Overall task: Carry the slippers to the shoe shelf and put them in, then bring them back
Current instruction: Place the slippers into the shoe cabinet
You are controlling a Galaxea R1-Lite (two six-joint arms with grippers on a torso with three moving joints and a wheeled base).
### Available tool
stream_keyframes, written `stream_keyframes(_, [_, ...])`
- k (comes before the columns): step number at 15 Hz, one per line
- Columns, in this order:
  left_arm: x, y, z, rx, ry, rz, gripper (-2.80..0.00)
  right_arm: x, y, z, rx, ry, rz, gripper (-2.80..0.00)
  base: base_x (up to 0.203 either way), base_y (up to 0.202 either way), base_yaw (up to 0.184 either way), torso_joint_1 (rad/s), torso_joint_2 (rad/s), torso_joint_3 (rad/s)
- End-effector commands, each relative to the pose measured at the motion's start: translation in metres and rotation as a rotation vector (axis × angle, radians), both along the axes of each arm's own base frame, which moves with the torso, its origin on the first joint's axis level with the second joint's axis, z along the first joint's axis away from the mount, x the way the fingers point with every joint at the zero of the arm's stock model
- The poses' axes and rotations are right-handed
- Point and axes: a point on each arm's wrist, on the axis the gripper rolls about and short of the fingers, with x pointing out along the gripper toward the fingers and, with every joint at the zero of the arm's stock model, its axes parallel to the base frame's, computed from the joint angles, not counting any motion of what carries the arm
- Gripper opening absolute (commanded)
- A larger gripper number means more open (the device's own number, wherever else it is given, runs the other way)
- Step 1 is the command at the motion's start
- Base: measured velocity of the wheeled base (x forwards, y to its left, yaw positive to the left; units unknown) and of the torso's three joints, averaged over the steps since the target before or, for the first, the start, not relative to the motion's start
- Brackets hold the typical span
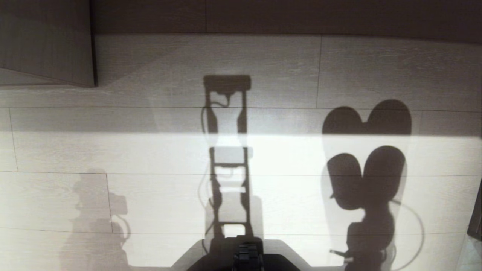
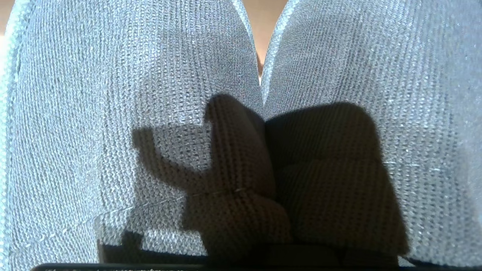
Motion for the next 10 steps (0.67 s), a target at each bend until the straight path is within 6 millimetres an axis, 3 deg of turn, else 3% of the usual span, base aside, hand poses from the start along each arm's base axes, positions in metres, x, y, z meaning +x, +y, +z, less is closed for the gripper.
stream_keyframes(1, [0.000, 0.000, 0.000, -0.001, -0.001, 0.000, -2.80, -0.013, 0.000, -0.028, 0.000, -0.026, -0.006, -2.80, 0.000, 0.000, 0.000, 0.000, 0.00, 0.000])
stream_keyframes(6, [0.000, 0.000, 0.000, 0.000, -0.001, 0.000, -2.80, 0.017, 0.000, -0.106, 0.002, 0.175, -0.023, -2.80, 0.000, 0.000, 0.000, 0.000, 0.00, 0.000])
stream_keyframes(10, [0.000, 0.000, 0.000, -0.001, 0.001, 0.002, -2.80, 0.018, 0.000, -0.113, 0.009, 0.218, -0.026, -2.80, 0.000, 0.000, 0.000, 0.000, 0.00, 0.000])
